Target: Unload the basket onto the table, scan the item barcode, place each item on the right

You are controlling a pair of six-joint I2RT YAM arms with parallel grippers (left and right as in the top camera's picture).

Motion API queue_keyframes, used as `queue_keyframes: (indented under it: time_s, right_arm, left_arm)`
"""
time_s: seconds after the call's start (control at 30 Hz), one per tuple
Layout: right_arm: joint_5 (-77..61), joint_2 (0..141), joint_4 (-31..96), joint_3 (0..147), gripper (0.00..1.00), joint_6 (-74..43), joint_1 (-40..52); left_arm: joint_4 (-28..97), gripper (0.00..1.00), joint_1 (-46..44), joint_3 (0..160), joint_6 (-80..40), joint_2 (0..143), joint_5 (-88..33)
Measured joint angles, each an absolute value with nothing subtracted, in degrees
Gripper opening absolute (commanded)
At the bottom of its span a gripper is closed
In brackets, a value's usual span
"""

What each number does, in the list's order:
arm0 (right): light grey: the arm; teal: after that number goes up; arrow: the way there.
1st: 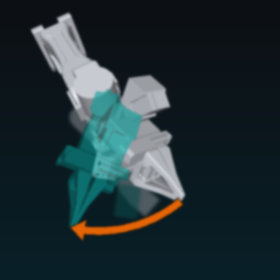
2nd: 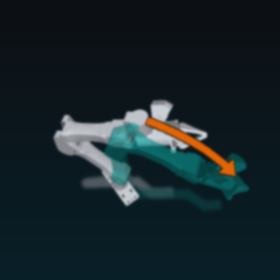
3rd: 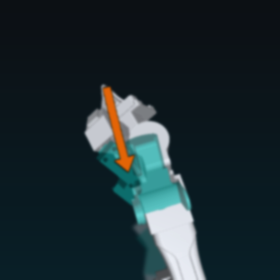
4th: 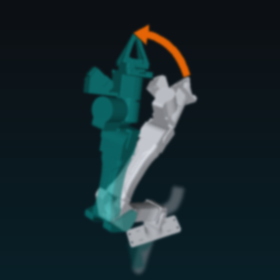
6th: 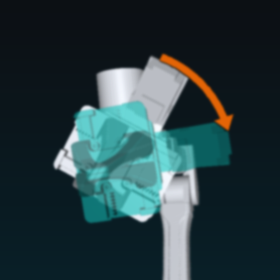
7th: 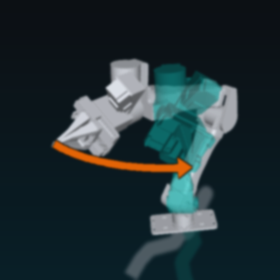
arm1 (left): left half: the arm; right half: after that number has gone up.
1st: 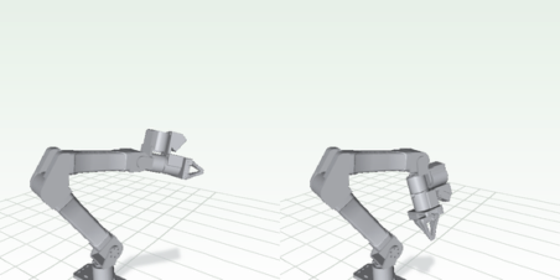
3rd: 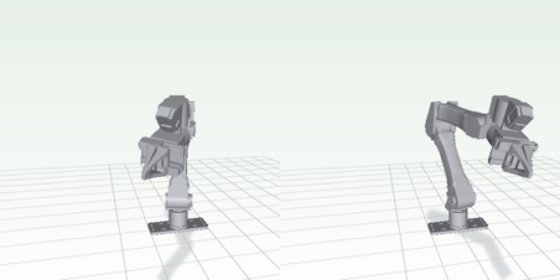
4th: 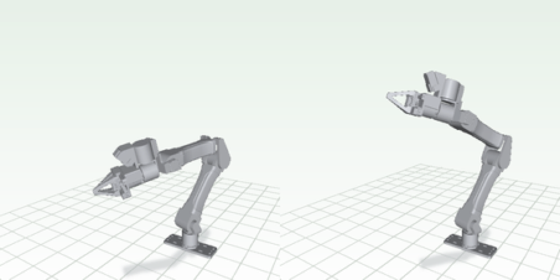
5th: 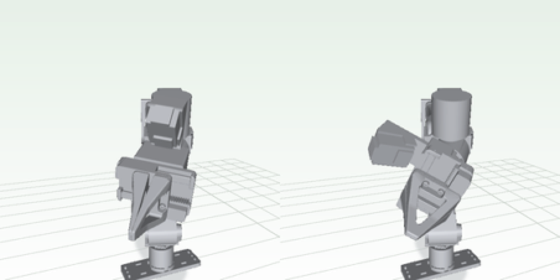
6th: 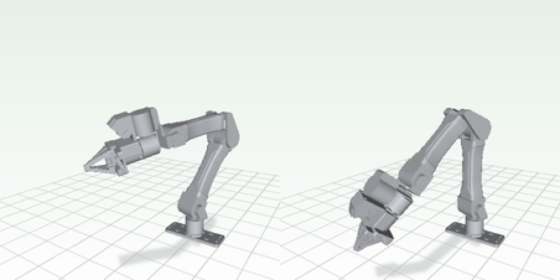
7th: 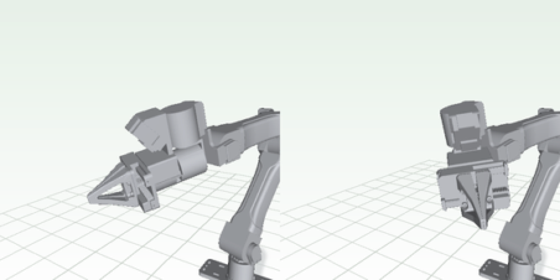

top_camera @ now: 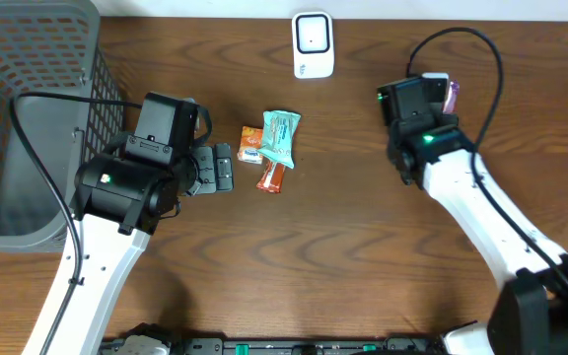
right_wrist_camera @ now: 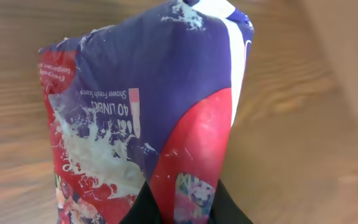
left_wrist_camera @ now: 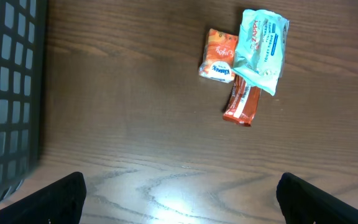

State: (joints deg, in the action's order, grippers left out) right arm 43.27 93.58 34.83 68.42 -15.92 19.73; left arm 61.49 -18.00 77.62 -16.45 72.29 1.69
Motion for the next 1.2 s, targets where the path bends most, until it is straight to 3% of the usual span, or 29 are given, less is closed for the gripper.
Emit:
queue_keyframes:
  time_s: [0.17,0.33,0.63,0.8,0.9,1.2]
  right_arm:
    - [47.7,98.8,34.1,68.4,0.02,-15.9,22.9]
    - [48.5,102.9,31.3,68.3,0.43,-16.0,29.6]
    - [35.2,103.2,32.0,74.0,0.53,-16.1,38.2]
    - [23.2,103.2,38.5,83.9,0.62,-16.6,34.4]
    - [14.9,103.2,42.9,89.3,0.76,-17.1,29.4]
    - [-13.2,103.2,48.8,90.5,0.76,-9.6,10.9]
  left_arm:
    - [61.5,0.98,-18.0,77.6,-16.4,72.3,1.7]
    - [61.5,0.98,-18.0,77.6,-16.5,72.3,1.7]
    - [61.5,0.98,-18.0,77.6,-16.4,72.3,1.7]
    - [61.5,0.98,-18.0,77.6,-16.4,72.3,1.7]
    - [61.5,0.98,-18.0,77.6,-16.4,72.3,1.7]
    - [61.5,0.98,-18.0,77.6,-16.4,72.3,1.7]
